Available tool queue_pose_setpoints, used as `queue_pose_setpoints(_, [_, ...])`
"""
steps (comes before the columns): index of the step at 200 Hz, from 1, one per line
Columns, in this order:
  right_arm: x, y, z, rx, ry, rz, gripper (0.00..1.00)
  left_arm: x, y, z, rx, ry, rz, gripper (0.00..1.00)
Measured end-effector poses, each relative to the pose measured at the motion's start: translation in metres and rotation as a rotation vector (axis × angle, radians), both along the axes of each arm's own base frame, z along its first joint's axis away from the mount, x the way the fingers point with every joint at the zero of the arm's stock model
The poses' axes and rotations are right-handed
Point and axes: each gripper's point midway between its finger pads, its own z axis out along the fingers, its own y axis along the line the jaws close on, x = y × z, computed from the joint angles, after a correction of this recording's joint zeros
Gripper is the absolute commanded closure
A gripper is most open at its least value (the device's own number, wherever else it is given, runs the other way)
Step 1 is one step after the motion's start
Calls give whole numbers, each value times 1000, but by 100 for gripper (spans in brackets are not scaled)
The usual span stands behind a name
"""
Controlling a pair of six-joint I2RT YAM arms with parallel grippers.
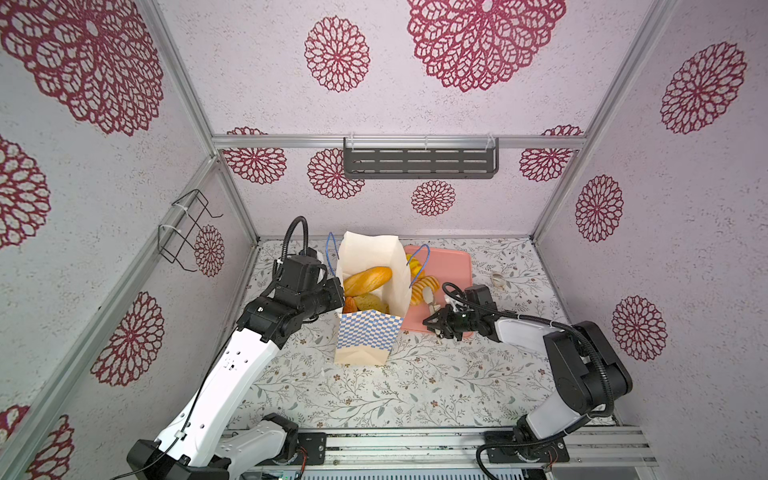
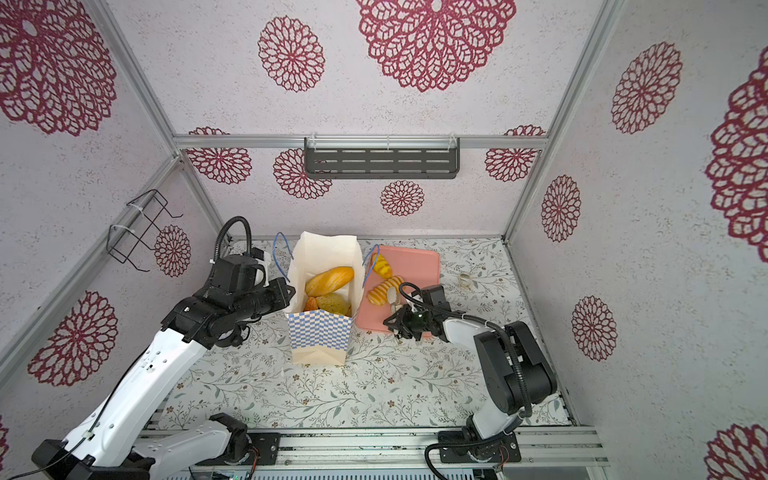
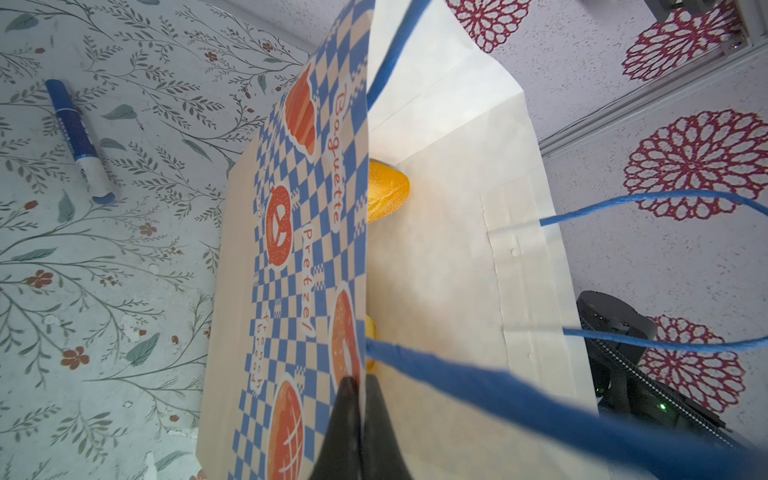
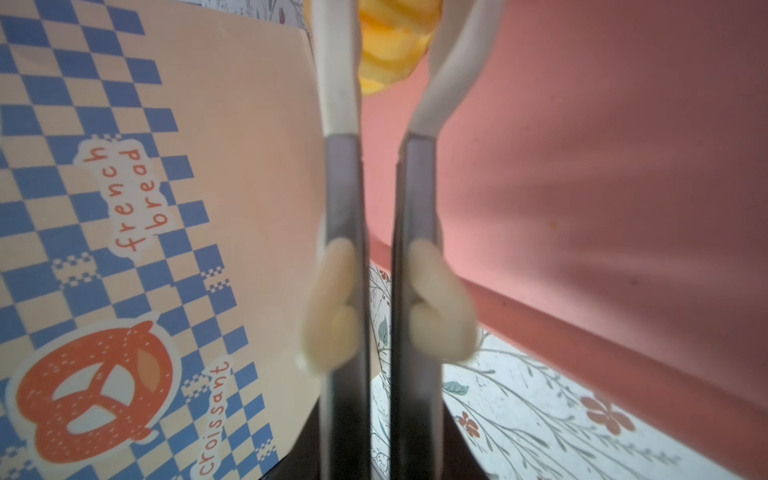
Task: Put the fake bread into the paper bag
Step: 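Lower the tongs and close them on the yellow spiral bread, then lift the spiral bread in the tongs up and over to the bag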
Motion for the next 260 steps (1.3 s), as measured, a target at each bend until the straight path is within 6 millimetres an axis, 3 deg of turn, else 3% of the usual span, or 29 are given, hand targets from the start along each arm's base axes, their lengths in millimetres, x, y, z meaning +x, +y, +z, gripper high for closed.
queue_pose_setpoints(44, [1, 0, -1, 3, 2, 1, 100, -1, 0, 1, -2, -3, 0, 100])
queue_pose_setpoints(110, [-5, -7, 9, -18, -6, -16, 100, -1, 1, 1, -2, -3, 0, 100])
queue_pose_setpoints(159, [-18, -24, 39, -79, -93, -32, 100, -1, 1, 1, -1, -2, 1, 100])
queue_pose_setpoints(214, [-30, -44, 58, -183, -157, -52, 100, -1, 1, 1, -1, -2, 1, 100])
queue_pose_setpoints(260, [-21, -58, 111, -248, -316, -89, 100, -1, 1, 1, -1, -2, 1, 100])
